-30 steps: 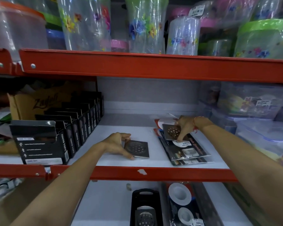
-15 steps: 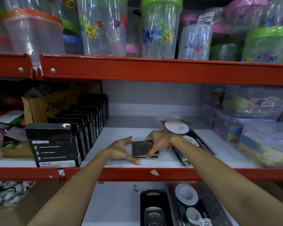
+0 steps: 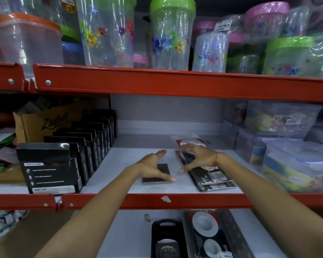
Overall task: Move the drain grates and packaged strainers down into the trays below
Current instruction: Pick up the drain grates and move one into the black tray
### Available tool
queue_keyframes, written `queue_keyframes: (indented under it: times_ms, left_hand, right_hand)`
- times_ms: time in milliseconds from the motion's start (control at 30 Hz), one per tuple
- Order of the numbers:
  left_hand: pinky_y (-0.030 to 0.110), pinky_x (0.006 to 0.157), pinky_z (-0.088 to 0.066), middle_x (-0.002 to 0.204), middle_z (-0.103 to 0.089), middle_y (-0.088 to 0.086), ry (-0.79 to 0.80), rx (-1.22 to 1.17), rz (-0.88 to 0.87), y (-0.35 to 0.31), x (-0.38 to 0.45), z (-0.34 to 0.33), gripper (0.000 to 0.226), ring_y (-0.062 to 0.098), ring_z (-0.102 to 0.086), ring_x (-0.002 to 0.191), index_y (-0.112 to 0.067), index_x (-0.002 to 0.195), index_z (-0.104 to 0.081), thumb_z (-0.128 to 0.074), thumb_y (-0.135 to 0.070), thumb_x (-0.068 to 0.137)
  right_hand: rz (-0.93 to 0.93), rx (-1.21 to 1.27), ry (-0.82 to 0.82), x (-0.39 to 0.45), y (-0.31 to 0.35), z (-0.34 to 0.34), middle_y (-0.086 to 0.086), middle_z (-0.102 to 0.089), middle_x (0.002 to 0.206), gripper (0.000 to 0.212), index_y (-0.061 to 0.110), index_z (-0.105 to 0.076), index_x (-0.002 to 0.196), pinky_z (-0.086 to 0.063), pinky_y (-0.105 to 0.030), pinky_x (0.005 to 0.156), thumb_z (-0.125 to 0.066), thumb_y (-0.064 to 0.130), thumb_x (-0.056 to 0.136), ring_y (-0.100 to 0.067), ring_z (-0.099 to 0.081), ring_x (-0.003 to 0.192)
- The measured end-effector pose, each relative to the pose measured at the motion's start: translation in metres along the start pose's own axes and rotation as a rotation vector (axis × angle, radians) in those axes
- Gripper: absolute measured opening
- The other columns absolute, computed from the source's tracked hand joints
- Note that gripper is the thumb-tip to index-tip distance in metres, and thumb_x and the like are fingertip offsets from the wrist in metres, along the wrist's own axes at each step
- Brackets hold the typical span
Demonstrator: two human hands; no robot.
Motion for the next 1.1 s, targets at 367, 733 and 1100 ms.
queue_keyframes:
  times_ms: [367,733,1100]
  left_hand:
    - [0.034,0.110,-0.036,0.149,-0.043,0.004,0.186,-0.018,0.065,-0.067,0.031,-0.072,0.103,0.023,-0.042,0.133,-0.019,0.143,-0.031,-0.087,-0.043,0.060]
    - [0.037,0.115,-0.027,0.159,-0.024,0.008,0.122,0.073,0.043,-0.083,0.021,-0.075,0.105,0.028,-0.028,0.143,-0.021,0.152,-0.013,-0.075,-0.051,0.073]
    - [0.032,0.122,-0.003,0.161,-0.017,0.005,-0.240,0.341,0.029,-0.002,-0.054,-0.013,0.104,0.013,-0.010,0.149,-0.012,0.152,-0.019,0.005,-0.078,0.076]
  right_hand:
    - [-0.077,0.029,0.100,-0.060,-0.116,-0.014,0.008,-0.015,0.157,0.114,0.038,-0.017,0.147,-0.016,-0.033,0.120,-0.082,0.056,0.055,-0.016,-0.021,0.142]
    - [-0.016,0.002,-0.006,-0.078,-0.128,-0.008,-0.007,-0.018,0.158,0.080,0.043,-0.031,0.142,-0.017,-0.033,0.117,-0.071,0.052,0.074,-0.024,-0.021,0.144]
    - [0.164,-0.003,-0.186,-0.050,-0.025,0.000,0.002,-0.036,0.152,0.065,0.029,-0.049,0.135,-0.020,-0.040,0.118,-0.063,0.058,0.078,-0.018,-0.024,0.143]
Point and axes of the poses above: each hand's wrist, its own x-axis towards the middle knuckle, its own z-axis out of the back of the hand, y = z × x, the point moved 10 cm from there along x, towards the middle knuckle
